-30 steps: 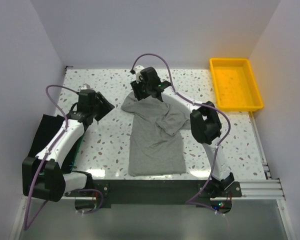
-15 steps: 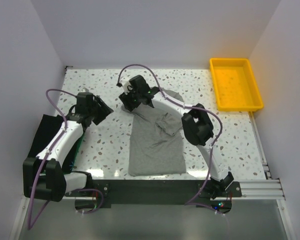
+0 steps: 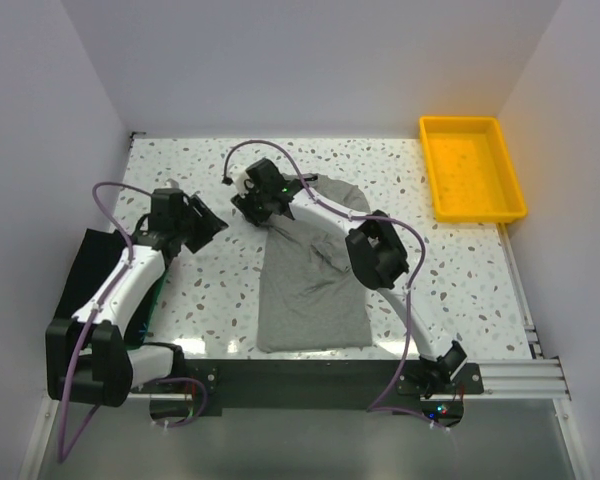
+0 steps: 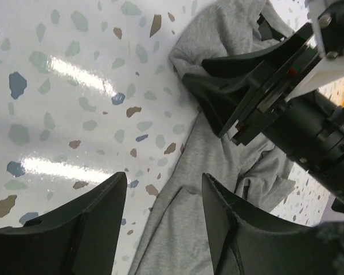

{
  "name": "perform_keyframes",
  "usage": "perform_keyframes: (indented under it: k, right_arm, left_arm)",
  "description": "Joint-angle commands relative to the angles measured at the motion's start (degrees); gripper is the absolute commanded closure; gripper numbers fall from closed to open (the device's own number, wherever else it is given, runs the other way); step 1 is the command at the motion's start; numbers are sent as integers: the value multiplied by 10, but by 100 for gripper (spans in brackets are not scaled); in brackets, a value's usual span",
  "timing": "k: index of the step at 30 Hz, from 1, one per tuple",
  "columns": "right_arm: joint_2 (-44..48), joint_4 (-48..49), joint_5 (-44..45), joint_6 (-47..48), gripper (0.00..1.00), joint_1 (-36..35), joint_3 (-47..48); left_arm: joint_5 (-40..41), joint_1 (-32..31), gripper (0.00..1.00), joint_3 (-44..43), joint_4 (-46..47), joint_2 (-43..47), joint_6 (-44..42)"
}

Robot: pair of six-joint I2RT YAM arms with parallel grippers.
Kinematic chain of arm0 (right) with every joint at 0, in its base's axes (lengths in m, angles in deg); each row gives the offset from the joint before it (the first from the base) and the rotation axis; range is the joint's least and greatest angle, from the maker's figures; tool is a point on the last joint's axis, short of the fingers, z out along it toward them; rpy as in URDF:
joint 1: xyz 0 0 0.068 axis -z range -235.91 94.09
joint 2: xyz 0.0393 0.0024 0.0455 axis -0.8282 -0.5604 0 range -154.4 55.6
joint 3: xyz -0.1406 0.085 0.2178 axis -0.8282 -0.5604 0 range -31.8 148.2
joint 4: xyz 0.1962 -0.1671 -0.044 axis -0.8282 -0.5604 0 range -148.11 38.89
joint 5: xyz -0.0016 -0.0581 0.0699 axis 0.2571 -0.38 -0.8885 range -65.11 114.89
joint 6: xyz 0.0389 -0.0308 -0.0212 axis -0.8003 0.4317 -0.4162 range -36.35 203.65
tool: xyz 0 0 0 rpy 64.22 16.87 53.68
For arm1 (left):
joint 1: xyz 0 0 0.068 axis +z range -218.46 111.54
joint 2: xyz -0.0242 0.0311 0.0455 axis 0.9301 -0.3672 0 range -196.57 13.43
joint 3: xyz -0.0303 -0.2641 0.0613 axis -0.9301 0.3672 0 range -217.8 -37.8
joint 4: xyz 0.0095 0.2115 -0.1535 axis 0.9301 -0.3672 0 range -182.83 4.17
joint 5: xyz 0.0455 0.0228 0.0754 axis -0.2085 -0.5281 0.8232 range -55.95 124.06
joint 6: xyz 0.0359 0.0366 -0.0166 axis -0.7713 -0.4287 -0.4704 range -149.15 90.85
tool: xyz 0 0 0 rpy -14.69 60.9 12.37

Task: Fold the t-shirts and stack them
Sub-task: Fold the tshirt

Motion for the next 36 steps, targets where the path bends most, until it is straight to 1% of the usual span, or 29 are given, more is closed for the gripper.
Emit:
perform_keyframes:
  k: [1,4,5,6,7,8,10,11,15,20,22,23,25,31,36]
  right_arm:
    - [10,-11,10,16,62,1,31]
    - [25,10,16,7,77,1,9]
    - [32,16,21,0,80,3,4]
    - [34,18,26,-2,82,2,6]
    - [36,19,31,-5,87,2,8]
    - [43,21,46,-13,90,2,9]
    - [52,32,66,-23,94,3,3]
    - [58,37,77,-36,97,4,0]
    - [102,74,118,-71,100,17,-44]
    - [131,78,178,-106,100,34,-71]
    - [151,89,193,-112,100,40,-96]
    - [157,91,197,-138,100,43,-104]
    - [166,90,209,-151,100,54,-120]
    - [199,80,252,-187,100,70,-164]
    - [243,92,276,-220,100,77,-234]
  left_arm:
    - [-32,4,41,30,26,39,-10]
    - [-64,-6,46,72,52,56,-17]
    - [-73,-14,49,90,63,57,-21]
    - [-72,-24,50,94,63,57,-25]
    - [-71,-48,52,97,66,52,-32]
    - [-73,-62,56,102,76,47,-35]
    - [-66,-103,57,101,79,25,-34]
    - [-64,-112,60,101,89,19,-32]
    - [-57,-140,63,102,117,-8,-19]
    - [-29,-164,64,79,111,-60,-16]
    - [-25,-176,65,77,111,-79,-13]
    - [-19,-180,65,75,112,-85,-11]
    - [-18,-191,65,76,119,-99,-6]
    - [-6,-215,65,70,124,-127,1]
    - [-3,-222,65,67,126,-135,3]
